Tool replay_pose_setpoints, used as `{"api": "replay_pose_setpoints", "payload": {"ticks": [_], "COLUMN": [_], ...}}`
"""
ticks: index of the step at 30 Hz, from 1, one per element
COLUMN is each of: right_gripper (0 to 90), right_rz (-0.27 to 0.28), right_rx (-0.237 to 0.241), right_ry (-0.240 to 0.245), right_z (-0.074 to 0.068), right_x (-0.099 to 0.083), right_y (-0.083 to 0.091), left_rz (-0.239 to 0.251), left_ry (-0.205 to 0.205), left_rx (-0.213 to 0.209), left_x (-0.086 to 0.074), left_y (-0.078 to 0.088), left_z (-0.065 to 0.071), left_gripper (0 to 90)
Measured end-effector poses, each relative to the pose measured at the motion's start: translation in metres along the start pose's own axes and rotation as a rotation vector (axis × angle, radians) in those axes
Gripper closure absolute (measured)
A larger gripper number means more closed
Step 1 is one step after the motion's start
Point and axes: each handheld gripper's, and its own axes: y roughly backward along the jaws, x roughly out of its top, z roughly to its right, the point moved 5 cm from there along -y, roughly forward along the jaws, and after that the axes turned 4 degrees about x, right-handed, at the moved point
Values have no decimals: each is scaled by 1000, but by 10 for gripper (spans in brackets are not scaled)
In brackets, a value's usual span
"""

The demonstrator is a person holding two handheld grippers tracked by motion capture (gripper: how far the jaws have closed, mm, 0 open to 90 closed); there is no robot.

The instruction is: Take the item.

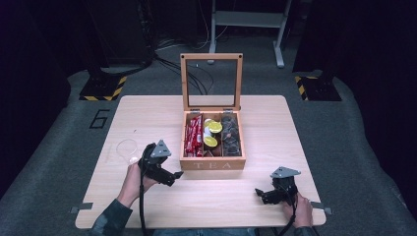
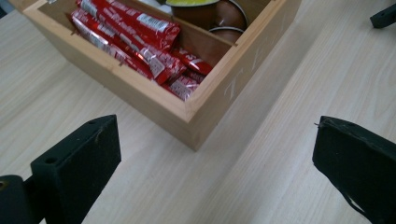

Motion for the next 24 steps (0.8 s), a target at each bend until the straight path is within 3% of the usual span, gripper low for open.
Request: {"api": "replay_pose_setpoints", "payload": {"ticks": [7, 13, 24], "right_gripper": [0, 0, 0], "right_rz": [0, 0, -3], "right_rx": [0, 0, 1], "right_ry": [0, 0, 1], "right_z": [0, 0, 0], "right_x": [0, 0, 0], "right_y": [0, 0, 0], "left_rz": [2, 18, 21], "left_ry": [-43, -44, -68], "left_rx": [-33, -68, -88], "left_x": [25, 47, 80], "left_y": [-11, -18, -40], "left_z": [3, 5, 6], "left_gripper": [7, 2, 0]}}
